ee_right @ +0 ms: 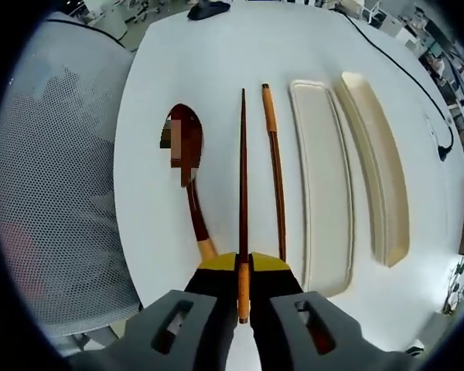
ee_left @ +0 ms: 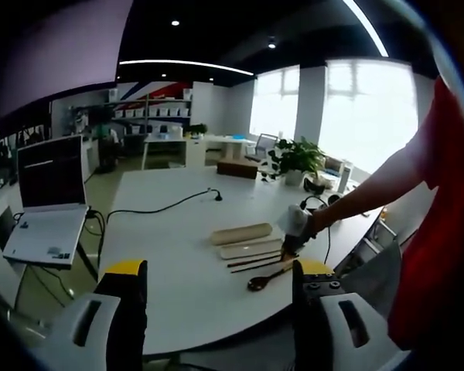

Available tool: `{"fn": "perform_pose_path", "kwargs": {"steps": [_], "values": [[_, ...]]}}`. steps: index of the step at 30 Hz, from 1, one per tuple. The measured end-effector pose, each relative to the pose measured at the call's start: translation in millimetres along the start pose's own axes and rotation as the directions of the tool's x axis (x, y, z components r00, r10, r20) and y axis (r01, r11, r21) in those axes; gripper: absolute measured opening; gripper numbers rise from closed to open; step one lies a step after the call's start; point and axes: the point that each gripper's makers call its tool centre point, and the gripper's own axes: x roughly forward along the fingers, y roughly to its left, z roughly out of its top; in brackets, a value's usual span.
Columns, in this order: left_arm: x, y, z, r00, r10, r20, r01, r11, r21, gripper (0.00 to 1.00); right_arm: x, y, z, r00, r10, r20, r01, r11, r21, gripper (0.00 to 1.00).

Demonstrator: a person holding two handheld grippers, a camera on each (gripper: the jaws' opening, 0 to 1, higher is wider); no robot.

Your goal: Arrange the utensils inside the cutlery case until each visible utensil rests in its matching compartment.

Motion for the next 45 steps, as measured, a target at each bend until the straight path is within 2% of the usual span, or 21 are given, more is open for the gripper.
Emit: {"fn": "perform_pose_path", "kwargs": {"steps": [10, 15, 19, 31, 35, 40, 45], "values": [[-2.8, -1.3, -2.1, 1.000, 0.003, -0.002, -0.003, 1.000, -0.005, 0.79, -12.2, -1.2, 2.8, 1.000, -0.006, 0.016, 0.006, 1.000, 0.000, 0.00], [-2.1, -2.5, -1.2, 1.000, 0.001, -0.002, -0.001, 1.000, -0.003, 0.79, -23.2, -3.6, 14.4, 0.996, -0.023, 0.082, 0.025, 0.999, -0.027, 0.00], [-1.1, -3.6, -1.0, 1.000, 0.000, -0.002, 0.000, 1.000, 0.000, 0.79, -26.4, -4.8, 14.5, 0.995, -0.028, 0.095, 0.030, 0.999, -0.022, 0.00], [-0.6, -5.4, -4.1, 1.000, -0.002, -0.017, 0.002, 1.000, 0.006, 0.79, -0.1, -1.5, 9.6, 0.997, -0.009, 0.078, 0.006, 0.999, 0.036, 0.00], [-2.8, -3.5, -4.4, 1.000, 0.005, -0.020, -0.005, 1.000, 0.005, 0.79, 11.2, 1.7, 8.5, 0.999, -0.001, 0.051, -0.001, 1.000, 0.027, 0.00], [-2.6, 0.0, -3.9, 1.000, 0.015, -0.023, -0.015, 1.000, 0.003, 0.79, 16.0, 3.7, 11.8, 0.999, 0.006, 0.051, -0.007, 1.000, 0.020, 0.00], [-0.1, 0.7, -5.6, 1.000, 0.015, -0.027, -0.015, 1.000, -0.001, 0.79, 15.9, -5.3, 12.1, 0.999, -0.005, 0.045, 0.005, 1.000, 0.013, 0.00]]}}
